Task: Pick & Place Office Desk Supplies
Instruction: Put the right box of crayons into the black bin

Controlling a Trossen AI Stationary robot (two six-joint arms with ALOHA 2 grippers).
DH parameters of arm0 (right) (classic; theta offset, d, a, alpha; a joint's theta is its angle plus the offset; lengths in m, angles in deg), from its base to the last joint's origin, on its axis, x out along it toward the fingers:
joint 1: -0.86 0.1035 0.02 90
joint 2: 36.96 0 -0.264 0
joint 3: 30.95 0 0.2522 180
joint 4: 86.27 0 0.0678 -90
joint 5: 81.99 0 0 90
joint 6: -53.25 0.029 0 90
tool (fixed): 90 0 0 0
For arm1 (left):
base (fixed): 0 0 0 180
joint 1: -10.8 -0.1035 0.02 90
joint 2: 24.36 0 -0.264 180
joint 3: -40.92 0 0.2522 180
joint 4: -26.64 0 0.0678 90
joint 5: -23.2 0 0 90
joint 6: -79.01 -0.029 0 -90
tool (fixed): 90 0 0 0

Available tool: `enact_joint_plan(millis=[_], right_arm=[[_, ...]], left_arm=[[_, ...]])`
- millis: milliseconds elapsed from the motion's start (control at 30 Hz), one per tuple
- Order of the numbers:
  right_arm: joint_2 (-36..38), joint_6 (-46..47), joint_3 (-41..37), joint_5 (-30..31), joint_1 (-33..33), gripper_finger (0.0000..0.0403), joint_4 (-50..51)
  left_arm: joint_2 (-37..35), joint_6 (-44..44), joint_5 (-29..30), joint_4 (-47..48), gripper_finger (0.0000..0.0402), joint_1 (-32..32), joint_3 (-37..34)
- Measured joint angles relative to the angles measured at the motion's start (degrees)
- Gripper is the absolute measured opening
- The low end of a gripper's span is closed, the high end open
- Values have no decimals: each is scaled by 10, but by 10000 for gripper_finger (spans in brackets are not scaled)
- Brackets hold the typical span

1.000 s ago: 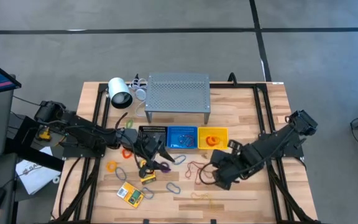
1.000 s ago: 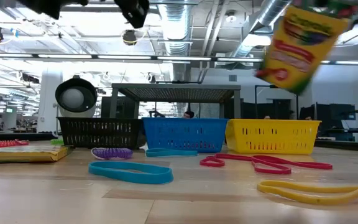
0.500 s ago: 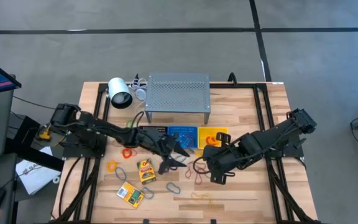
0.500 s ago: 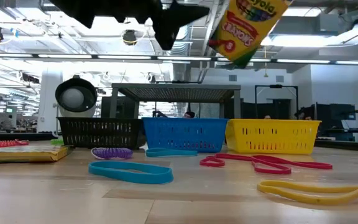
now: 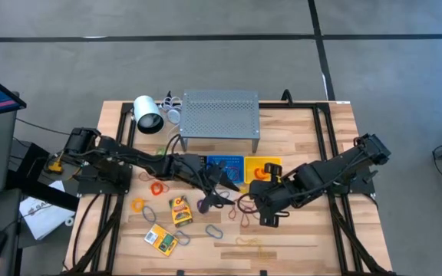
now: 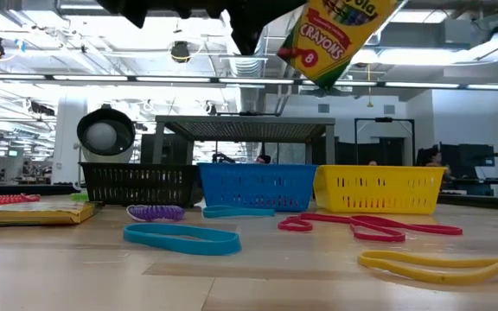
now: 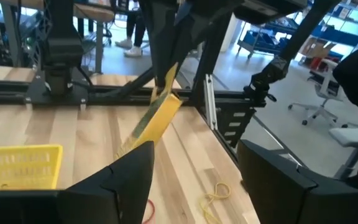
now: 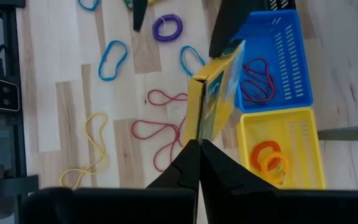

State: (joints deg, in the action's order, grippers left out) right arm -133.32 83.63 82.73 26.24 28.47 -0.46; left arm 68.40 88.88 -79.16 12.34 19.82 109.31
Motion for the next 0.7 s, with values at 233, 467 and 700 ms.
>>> enact_joint_plan(millis=[233, 467, 700], right_arm=[[0, -10, 0, -2, -4, 0, -12], [0, -10, 0, -2, -4, 0, -14], [0, -10, 0, -2, -4, 0, -17]], left_arm=[[0, -8, 20, 5, 227, -1, 2], [0, -25, 54, 11, 227, -1, 2], [0, -41, 81, 11, 227, -1, 2]])
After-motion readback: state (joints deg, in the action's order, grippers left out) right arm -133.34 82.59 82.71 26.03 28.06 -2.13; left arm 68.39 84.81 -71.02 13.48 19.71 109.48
